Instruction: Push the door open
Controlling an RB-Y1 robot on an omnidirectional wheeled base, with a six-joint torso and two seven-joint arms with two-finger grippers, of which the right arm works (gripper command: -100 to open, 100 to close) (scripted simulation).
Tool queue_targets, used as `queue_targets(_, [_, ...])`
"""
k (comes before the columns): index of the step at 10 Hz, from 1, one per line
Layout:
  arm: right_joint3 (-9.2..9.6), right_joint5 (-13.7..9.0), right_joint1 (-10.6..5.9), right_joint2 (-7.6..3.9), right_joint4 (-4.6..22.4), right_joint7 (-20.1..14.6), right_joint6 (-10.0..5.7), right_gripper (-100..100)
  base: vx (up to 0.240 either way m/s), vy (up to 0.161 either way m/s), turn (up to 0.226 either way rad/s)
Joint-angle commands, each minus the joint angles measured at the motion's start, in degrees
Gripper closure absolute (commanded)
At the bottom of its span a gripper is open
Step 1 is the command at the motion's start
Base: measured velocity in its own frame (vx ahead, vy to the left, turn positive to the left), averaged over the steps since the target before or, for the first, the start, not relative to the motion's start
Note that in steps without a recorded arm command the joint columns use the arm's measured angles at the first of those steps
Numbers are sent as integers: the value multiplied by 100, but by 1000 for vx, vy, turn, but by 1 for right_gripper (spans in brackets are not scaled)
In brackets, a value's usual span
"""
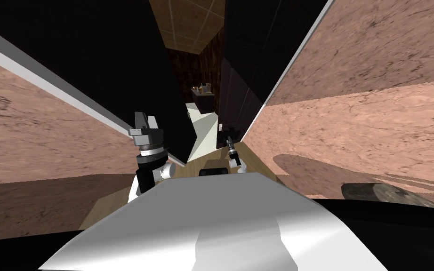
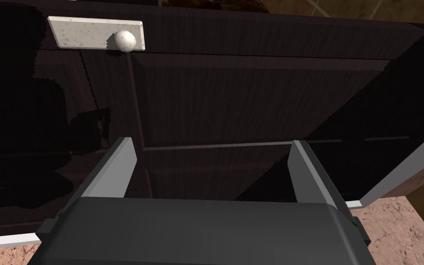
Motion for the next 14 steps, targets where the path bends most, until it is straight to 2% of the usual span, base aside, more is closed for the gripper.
queue_targets(1, [18,-20,-121,9,272,-17,-67,-100,71,-79,55])
queue_targets(5, [86,-48,-310,70,754,-26,-151,-100,72,-83,61])
queue_targets(6, [86,-48,-310,70,754,-26,-151,-100,49,-64,22])
queue_targets(9, [134,-68,-441,124,1090,-33,-210,-100,54,-68,47])
queue_targets(11, [193,-93,-605,202,1506,-41,-283,-100,90,-128,91])
queue_targets(14, [234,-110,-718,265,1794,-47,-333,-100,92,-109,60])
